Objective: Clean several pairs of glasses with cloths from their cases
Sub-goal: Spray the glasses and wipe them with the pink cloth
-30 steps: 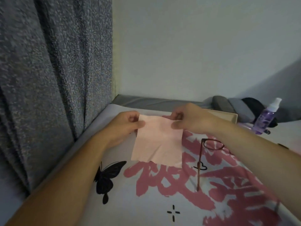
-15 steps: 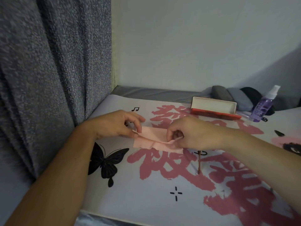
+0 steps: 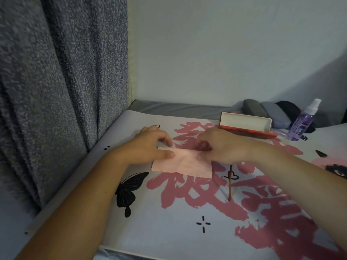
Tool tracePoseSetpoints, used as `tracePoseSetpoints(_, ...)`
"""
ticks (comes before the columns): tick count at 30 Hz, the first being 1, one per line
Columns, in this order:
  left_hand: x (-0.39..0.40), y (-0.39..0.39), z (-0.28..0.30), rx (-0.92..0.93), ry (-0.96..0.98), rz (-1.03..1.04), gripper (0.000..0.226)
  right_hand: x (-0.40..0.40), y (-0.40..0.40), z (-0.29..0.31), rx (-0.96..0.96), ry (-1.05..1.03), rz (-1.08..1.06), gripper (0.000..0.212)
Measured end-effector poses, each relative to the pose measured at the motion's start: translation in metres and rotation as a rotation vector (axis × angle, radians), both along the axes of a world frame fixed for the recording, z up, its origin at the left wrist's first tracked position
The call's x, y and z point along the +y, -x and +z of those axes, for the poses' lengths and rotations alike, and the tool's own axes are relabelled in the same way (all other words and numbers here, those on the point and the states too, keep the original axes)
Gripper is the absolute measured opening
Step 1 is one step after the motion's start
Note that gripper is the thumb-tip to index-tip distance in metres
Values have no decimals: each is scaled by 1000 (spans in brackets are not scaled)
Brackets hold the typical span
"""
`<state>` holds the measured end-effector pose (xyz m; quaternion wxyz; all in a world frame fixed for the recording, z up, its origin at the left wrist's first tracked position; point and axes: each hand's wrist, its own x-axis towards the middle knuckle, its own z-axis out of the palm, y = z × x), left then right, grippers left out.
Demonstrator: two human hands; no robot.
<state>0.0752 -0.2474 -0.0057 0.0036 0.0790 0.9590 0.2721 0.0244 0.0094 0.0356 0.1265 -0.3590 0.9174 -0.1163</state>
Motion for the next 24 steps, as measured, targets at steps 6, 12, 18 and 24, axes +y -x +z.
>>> tracePoseSetpoints(6,5,0,0,34,-180,-63,23,-10,0,7,-62,-80,-32,17)
tracePoseSetpoints(12,-1,-1,2,-53,-355,-47,30,-2,-1,11,-60,50,-65,21)
tracePoseSetpoints(18,1,-9,13,-55,-405,-93,28,7,-14,6,81,129,43,23)
tracePoseSetpoints(24,1,-18,19,-157,-298,-195,23,8,-25,9,30,116,118,29)
